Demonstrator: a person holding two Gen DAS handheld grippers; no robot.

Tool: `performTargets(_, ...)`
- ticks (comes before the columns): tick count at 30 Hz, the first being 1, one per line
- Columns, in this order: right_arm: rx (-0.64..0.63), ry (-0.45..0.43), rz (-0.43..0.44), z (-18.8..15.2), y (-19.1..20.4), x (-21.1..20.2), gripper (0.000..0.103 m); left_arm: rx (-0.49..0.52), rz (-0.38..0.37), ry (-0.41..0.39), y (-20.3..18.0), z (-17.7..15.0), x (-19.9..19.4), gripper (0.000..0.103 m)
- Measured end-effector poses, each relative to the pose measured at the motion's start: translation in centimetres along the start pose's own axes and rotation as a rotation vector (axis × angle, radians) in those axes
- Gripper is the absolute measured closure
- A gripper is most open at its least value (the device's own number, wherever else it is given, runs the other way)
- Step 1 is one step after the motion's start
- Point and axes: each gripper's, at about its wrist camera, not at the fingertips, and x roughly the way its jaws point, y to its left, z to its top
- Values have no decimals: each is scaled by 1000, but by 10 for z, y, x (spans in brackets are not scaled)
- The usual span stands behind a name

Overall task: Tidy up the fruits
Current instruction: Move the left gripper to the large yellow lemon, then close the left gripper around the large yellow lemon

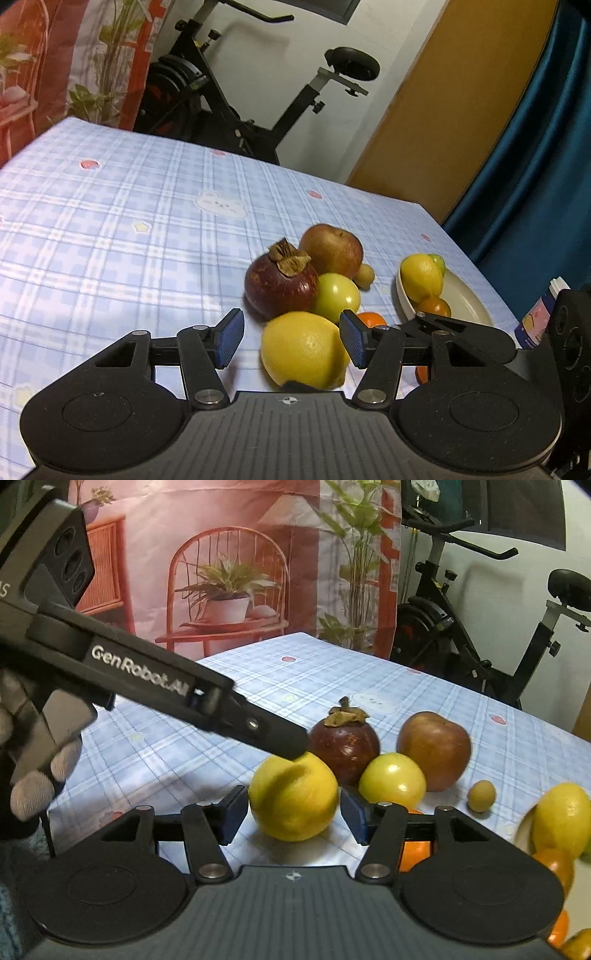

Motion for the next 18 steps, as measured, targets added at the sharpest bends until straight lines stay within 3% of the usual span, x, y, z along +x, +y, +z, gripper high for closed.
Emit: performTargets(18, 71, 1, 26, -8, -14, 6, 44, 17, -56, 32, -6, -14, 15, 41)
